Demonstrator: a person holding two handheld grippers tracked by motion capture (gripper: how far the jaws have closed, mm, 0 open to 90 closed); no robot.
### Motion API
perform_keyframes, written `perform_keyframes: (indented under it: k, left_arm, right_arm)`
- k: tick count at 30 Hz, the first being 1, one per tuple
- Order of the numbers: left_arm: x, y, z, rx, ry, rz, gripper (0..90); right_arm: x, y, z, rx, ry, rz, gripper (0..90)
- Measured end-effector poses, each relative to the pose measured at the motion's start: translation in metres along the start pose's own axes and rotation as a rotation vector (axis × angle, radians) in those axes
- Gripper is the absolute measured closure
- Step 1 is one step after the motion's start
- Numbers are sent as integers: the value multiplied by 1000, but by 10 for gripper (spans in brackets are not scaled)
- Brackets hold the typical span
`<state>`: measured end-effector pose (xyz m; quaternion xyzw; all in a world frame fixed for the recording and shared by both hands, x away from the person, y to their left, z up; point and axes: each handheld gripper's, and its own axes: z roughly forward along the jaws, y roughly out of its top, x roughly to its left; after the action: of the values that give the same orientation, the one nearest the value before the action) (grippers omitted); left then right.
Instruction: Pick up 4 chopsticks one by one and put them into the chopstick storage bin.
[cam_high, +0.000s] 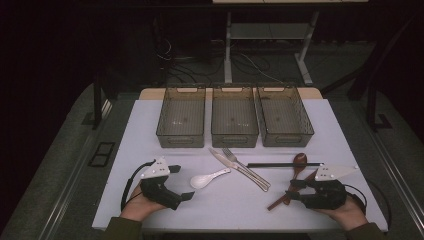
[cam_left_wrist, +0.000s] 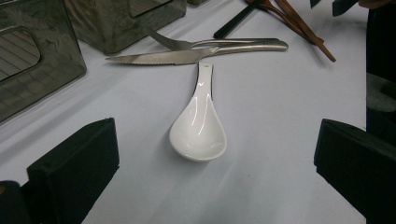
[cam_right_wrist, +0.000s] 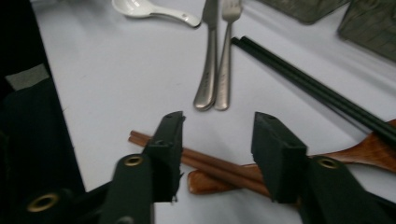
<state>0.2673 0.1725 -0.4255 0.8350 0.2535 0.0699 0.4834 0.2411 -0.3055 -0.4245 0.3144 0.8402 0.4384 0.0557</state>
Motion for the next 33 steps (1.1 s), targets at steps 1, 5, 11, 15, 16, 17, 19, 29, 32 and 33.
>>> perform_keyframes:
  k: [1,5,11,15,16,17,19,29,32,33]
  left_arm:
    - [0,0,0,-1,-1,-2,0]
    - [0,-1,1,-1,1,-5,0]
    - [-1,-1,3,6,-2,1,0]
    - [-1,-2,3,2,-2,-1,0]
    - [-1,-2,3,2,-2,-3,0]
    - [-1,-2,3,4,-3,-2,0]
    - [-1,-3,3,7,-3,-5,0]
    - [-1,-3,4,6,-6,-5,0]
    - [-1,-3,4,6,-6,-4,0]
    - [-1,-3,4,6,-7,-6,0]
  right_arm:
    - [1,-1,0,13,1,-5,600]
    - [3,-3,0,34,28,-36,753]
    - [4,-5,1,61,65,-47,897]
    - [6,-6,5,91,77,-59,898]
    - [7,-6,7,94,79,-60,898]
    - [7,-6,8,100,78,-62,898]
    - [8,-5,13,115,77,-61,898]
    - [6,-5,19,136,71,-65,898]
    - [5,-5,19,137,71,-66,898]
    - [5,-5,20,138,70,-67,898]
